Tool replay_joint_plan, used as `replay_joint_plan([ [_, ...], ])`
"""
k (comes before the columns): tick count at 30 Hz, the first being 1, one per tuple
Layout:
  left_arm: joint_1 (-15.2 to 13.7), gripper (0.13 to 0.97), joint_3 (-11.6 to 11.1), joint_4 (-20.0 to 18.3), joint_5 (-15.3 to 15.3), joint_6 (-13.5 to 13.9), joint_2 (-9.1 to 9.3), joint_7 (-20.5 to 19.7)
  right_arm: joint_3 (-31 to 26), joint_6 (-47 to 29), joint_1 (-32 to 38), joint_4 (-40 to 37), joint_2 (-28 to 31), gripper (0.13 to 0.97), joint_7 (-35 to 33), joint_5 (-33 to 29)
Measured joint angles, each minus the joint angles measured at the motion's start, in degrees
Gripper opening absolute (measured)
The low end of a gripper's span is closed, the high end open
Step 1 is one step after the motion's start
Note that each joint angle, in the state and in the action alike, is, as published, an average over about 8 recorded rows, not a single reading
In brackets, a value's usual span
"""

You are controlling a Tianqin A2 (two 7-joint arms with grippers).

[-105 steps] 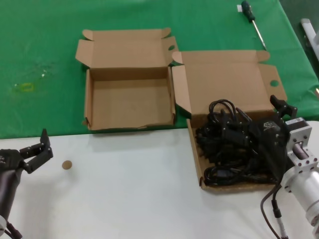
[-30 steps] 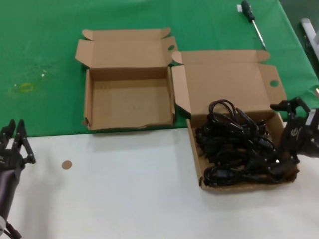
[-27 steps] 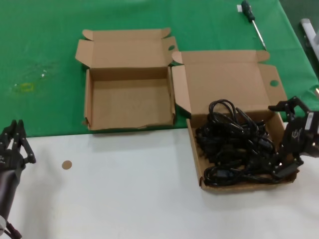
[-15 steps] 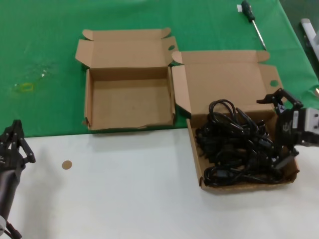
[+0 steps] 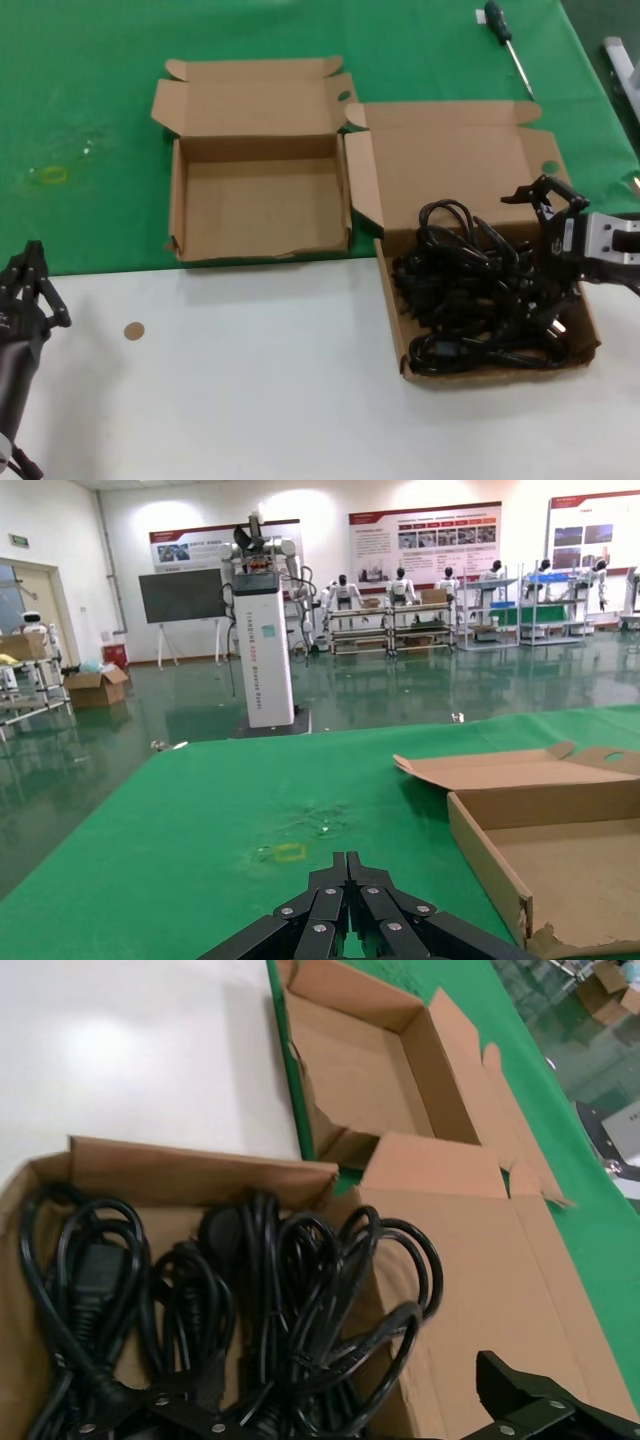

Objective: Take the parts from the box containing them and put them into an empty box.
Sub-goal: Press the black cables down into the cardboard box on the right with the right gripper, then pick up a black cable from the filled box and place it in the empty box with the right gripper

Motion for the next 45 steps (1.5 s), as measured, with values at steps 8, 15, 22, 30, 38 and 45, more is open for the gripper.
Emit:
replay_joint_plan([
  [8,0.00,0.152,0.00,0.00,0.00,0.00,0.00,0.00,0.86,0.64,0.73,-3.37,-2.52,0.851,-1.67,-1.55],
  [15,0.00,0.152,0.00,0.00,-0.01,0.00,0.00,0.00,1.42,0.72,0.86,-4.56,-3.75,0.728,-2.23,-2.51],
  [22,0.00,0.152,0.00,0.00,-0.01,0.00,0.00,0.00,1.91,0.57,0.77,-4.97,-4.47,0.575,-2.42,-3.12],
  [30,0.00,0.152,0.00,0.00,-0.01,0.00,0.00,0.00,2.63,-0.01,-0.23,-4.42,-4.14,0.463,-2.33,-3.07],
  [38,0.00,0.152,0.00,0.00,-0.01,0.00,0.00,0.00,3.75,-0.94,-1.31,-3.03,-2.65,0.287,-1.58,-2.54],
  [45,0.00,0.152,0.00,0.00,-0.01,0.00,0.00,0.00,4.90,-1.44,-2.56,-1.54,-1.05,0.238,-0.76,-1.94],
])
